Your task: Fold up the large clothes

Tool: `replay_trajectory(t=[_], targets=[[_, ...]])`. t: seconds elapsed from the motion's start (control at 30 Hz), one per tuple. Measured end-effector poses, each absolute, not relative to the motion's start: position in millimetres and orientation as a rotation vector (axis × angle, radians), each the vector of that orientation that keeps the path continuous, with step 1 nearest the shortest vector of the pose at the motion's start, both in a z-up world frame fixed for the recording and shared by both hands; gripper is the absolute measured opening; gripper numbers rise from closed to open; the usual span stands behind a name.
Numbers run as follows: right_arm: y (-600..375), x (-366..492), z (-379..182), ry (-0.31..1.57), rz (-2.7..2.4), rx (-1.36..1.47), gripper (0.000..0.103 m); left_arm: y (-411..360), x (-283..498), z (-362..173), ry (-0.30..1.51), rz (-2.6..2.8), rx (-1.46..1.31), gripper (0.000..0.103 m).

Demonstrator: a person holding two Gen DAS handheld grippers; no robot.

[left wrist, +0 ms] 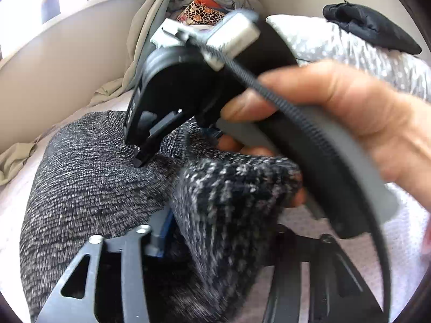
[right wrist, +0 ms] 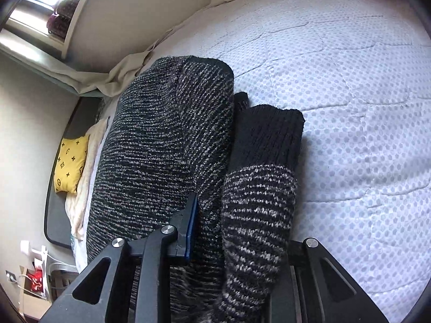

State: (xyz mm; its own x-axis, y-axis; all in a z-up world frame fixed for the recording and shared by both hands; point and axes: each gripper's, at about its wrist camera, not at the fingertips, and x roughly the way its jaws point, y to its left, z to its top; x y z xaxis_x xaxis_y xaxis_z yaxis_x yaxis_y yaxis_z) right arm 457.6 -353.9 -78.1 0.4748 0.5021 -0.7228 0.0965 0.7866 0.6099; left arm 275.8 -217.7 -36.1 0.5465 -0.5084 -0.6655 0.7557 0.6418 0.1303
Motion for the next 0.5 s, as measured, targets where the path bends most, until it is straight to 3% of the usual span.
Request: replay_trajectory(t=[0.17,0.23,0.4,0.5], targets=[[-350,458,-81,1.053,0.276,0.632,0.020,-168,258,-24,0.677,-0.754,0.371,0.058],[-353,458,-82,1.051,0.280,0.639,0.020,-135,251,-18,0.692,-0.734,0.306,0.063],[-360,455,-84,1.046,0.282,0.669,0.020,-71,239,-12,0.694,-0.626,0.205,0.062],[-366,454,-86,1.046,0.278,0.658,0.020,-63,231,-12,0.661,-0.536,0.260,0.064]])
